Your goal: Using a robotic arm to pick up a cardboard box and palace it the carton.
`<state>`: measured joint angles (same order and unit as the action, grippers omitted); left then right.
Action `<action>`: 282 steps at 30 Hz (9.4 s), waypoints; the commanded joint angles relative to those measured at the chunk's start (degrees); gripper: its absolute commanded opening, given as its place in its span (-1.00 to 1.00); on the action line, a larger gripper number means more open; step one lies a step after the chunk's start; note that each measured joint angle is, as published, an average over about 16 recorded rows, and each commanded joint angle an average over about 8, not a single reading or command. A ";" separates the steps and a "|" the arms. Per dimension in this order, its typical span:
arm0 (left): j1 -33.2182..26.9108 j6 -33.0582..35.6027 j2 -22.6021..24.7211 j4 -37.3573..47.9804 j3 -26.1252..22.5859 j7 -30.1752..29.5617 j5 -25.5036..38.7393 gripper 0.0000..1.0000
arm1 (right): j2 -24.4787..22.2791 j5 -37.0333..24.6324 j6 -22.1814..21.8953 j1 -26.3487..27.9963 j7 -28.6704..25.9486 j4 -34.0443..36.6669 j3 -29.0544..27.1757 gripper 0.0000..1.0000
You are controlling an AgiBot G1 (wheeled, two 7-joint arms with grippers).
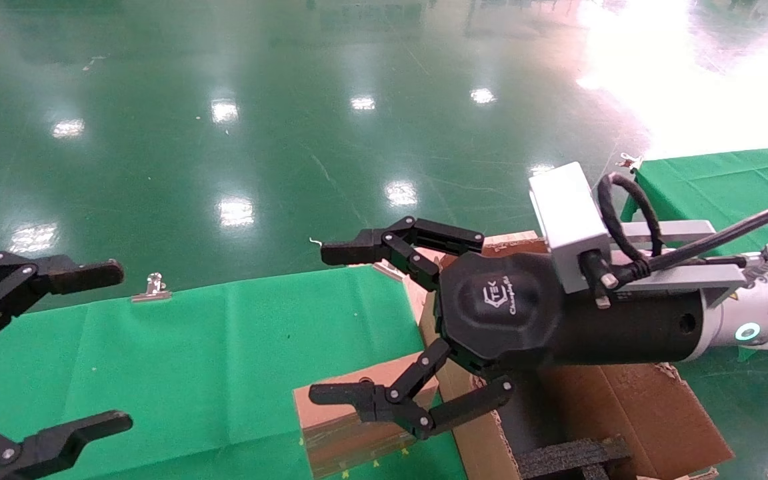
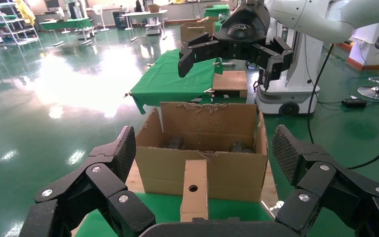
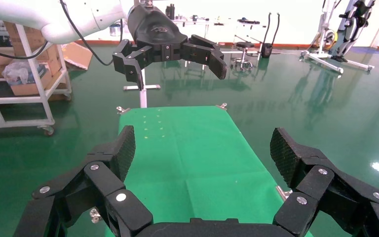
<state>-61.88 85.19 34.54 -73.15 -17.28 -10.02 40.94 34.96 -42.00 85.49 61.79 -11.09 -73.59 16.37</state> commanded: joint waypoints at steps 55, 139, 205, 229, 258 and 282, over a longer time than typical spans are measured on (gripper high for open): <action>-0.03 0.00 -0.01 0.04 -0.07 0.04 -0.04 -1.00 | 10.72 -33.53 5.21 23.47 0.48 14.05 24.26 1.00; -0.05 -0.04 -0.05 0.08 -0.16 0.10 -0.11 1.00 | 23.43 -35.32 4.97 49.27 10.52 40.83 48.74 -1.00; -0.09 -0.10 -0.09 0.12 -0.27 0.17 -0.21 1.00 | -14.66 -34.95 -1.95 73.00 -16.00 15.14 77.55 -1.00; -0.09 -0.11 -0.11 0.14 -0.31 0.20 -0.25 1.00 | -22.13 -49.40 -18.31 67.40 -68.73 -4.50 82.28 -1.00; -0.11 -0.13 -0.12 0.17 -0.37 0.23 -0.28 1.00 | -16.05 -61.18 -26.38 59.17 -94.38 -4.38 87.27 -1.00; -0.12 -0.15 -0.14 0.17 -0.42 0.25 -0.31 1.00 | -10.50 -70.45 -32.94 51.02 -105.59 -4.39 90.86 -1.00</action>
<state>-62.00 85.05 34.40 -72.97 -17.70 -9.77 40.63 24.43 -112.52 52.50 112.75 -116.72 -77.97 107.22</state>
